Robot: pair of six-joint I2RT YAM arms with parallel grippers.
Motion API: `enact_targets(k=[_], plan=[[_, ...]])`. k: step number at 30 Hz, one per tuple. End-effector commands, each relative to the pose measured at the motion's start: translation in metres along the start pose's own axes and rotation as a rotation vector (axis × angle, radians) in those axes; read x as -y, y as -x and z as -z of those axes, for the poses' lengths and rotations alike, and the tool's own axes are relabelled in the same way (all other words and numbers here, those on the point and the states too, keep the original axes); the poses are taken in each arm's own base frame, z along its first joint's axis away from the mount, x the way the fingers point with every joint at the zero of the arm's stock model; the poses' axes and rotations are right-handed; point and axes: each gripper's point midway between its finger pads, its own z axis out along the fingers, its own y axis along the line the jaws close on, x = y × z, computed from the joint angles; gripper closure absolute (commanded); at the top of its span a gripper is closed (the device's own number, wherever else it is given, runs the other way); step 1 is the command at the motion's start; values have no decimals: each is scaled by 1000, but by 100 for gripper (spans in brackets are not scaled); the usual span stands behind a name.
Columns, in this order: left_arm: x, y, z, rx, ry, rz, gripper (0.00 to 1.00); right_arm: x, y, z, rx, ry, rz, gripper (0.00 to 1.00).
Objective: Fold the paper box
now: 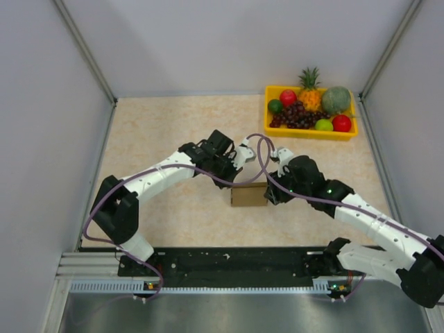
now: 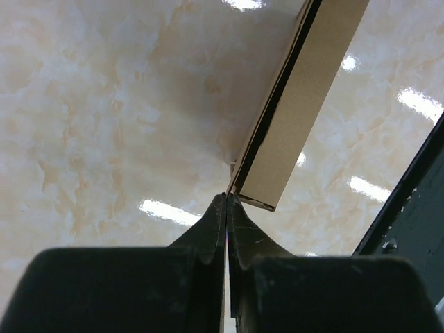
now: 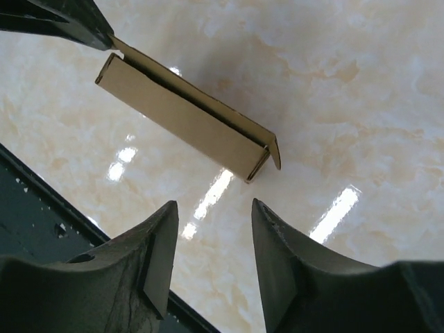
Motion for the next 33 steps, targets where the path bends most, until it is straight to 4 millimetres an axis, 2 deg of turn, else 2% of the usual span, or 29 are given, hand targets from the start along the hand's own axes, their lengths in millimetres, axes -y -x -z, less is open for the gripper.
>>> enact_targets(k=[1, 2, 6, 7, 11, 22, 27, 33], plan=[[-1, 19, 15, 67, 44, -41, 100, 7, 11, 15, -87, -61, -54, 56], [-1, 19, 15, 69, 44, -47, 100, 20, 7, 17, -119, -95, -94, 57], [1, 22, 17, 85, 40, -62, 100, 17, 13, 17, -130, 11, -73, 64], [2, 22, 17, 86, 40, -65, 100, 19, 16, 16, -129, 13, -29, 69], [2, 22, 16, 84, 38, -79, 100, 20, 21, 4, -165, 49, 37, 75], [4, 22, 13, 82, 24, -94, 100, 46, 39, -19, -192, -39, 143, 68], [4, 20, 12, 76, 23, -104, 100, 49, 47, -32, -179, -24, 168, 71], [4, 18, 11, 69, 28, -107, 100, 42, 55, -41, -155, 31, 163, 79]])
